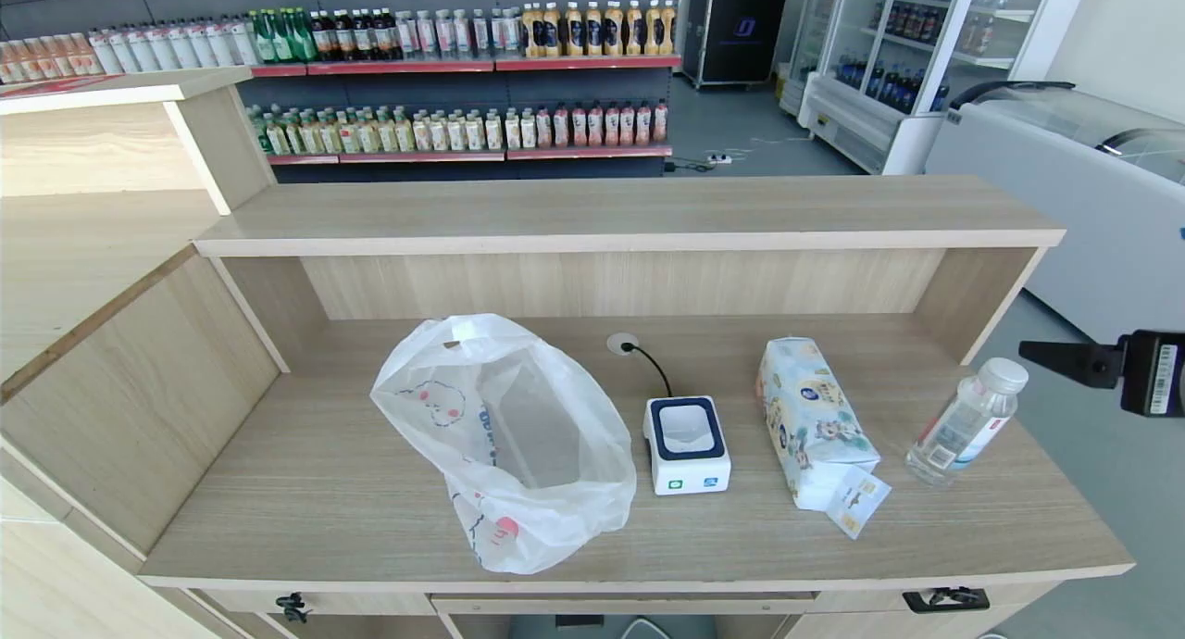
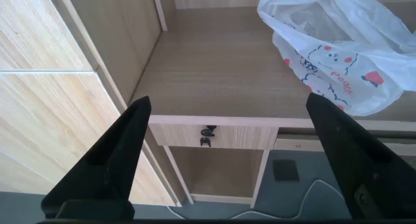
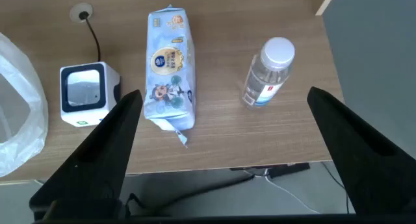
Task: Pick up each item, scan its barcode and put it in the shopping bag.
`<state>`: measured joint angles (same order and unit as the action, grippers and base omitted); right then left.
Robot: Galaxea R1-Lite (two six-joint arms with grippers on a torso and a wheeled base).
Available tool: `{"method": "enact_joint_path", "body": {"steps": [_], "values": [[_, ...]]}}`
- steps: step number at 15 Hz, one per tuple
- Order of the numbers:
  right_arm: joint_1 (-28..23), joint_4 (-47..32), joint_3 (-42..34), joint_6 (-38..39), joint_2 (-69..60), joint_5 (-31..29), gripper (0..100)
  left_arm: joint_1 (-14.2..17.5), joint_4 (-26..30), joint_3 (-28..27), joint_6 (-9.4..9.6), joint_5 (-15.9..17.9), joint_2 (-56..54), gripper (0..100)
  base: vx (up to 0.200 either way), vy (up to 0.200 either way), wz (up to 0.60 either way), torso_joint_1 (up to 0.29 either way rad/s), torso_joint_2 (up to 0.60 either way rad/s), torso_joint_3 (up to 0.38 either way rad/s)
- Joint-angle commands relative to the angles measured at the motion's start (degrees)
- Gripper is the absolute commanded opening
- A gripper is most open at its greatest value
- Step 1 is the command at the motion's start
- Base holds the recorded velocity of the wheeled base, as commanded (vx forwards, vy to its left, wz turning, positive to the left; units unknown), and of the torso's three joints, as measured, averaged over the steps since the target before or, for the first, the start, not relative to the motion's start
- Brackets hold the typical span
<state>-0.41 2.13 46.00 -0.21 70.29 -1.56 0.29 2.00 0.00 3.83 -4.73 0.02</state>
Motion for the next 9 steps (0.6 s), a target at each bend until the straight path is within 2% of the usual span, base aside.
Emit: {"method": "enact_joint_path", "body": {"steps": [1, 4, 9], "values": [[0.9, -0.1, 7.2, -0.3, 13.7, 0.6, 100, 0.1, 0.0, 0.0, -0.05, 0.0, 0.0, 100, 0.000, 0.000, 0.00, 0.000, 0.00, 0.000], [1.1, -0.1, 8.8, -0.4, 18.9, 3.8, 100, 0.0, 0.0, 0.0, 0.04, 0.0, 0.0, 100, 0.000, 0.000, 0.00, 0.000, 0.00, 0.000], [2.1, 0.0, 9.0, -1.3, 25.7, 3.8, 100, 0.1, 0.0, 0.0, -0.05, 0.0, 0.0, 100, 0.000, 0.000, 0.00, 0.000, 0.00, 0.000]]}}
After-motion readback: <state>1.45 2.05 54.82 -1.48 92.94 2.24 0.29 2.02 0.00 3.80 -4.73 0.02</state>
